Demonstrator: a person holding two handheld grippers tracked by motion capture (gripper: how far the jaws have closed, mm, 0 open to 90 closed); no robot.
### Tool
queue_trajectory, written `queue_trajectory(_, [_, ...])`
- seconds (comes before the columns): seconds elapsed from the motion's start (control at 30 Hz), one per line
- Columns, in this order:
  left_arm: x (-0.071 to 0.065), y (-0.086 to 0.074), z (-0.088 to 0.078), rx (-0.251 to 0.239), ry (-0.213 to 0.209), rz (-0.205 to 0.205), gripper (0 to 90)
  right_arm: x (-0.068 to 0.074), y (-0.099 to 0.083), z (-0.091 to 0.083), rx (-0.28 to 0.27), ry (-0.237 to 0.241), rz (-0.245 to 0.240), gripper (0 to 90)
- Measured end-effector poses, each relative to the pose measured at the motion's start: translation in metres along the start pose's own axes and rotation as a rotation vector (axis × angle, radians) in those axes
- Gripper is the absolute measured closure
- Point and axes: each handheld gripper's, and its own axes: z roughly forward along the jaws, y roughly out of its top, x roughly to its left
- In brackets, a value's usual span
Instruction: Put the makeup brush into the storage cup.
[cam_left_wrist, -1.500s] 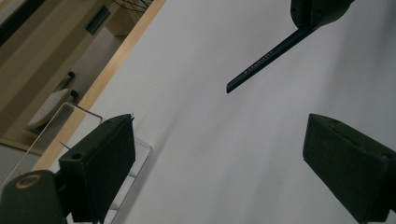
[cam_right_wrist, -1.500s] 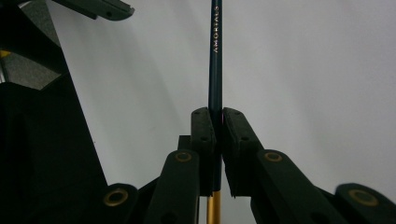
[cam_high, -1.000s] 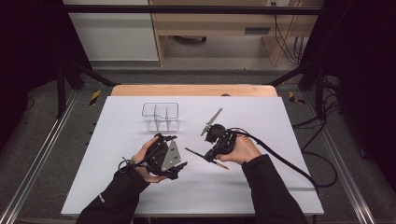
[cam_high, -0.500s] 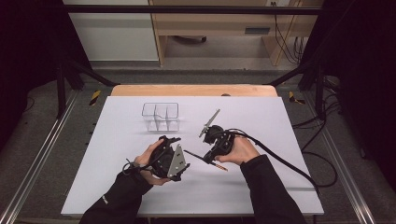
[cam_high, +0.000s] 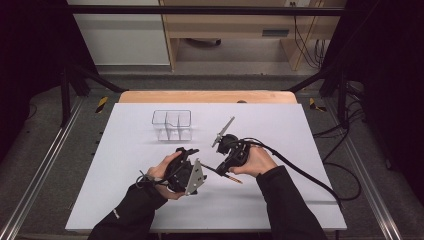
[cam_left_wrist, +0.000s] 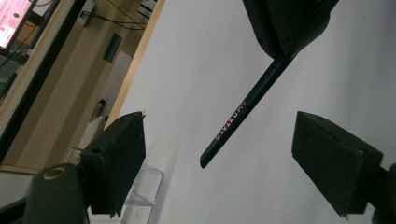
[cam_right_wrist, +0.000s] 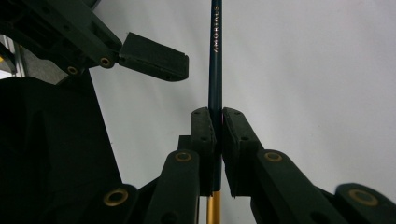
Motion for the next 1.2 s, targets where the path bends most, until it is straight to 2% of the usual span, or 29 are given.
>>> queue_trajectory(0.03, [0.000,0.001,0.000,0.002,-0.001,0.012,18.1,0.000,0.000,0.000,0.003,0.001,-0.001,83.6])
queue_trajectory(0.07, [-0.002,0.001,0.001,-0.016,0.000,0.002,18.7,0.000,0.000,0.001,0.004,0.001,-0.002,83.6])
queue_trajectory(0.13, [-0.002,0.002,0.000,-0.007,-0.001,0.027,20.5,0.000,0.000,0.000,0.004,0.002,-0.002,83.6])
queue_trajectory(0.2, [-0.003,0.002,0.001,-0.021,-0.004,0.019,22.7,0.001,0.000,0.000,0.000,0.009,-0.002,83.6])
queue_trajectory(0.73, [-0.016,0.007,0.005,-0.016,0.001,0.140,41.8,0.003,0.000,-0.001,0.022,0.016,0.004,83.6])
queue_trajectory(1.2, [-0.030,0.015,0.009,-0.014,0.036,0.238,59.3,0.003,0.000,0.000,0.039,0.010,-0.001,83.6])
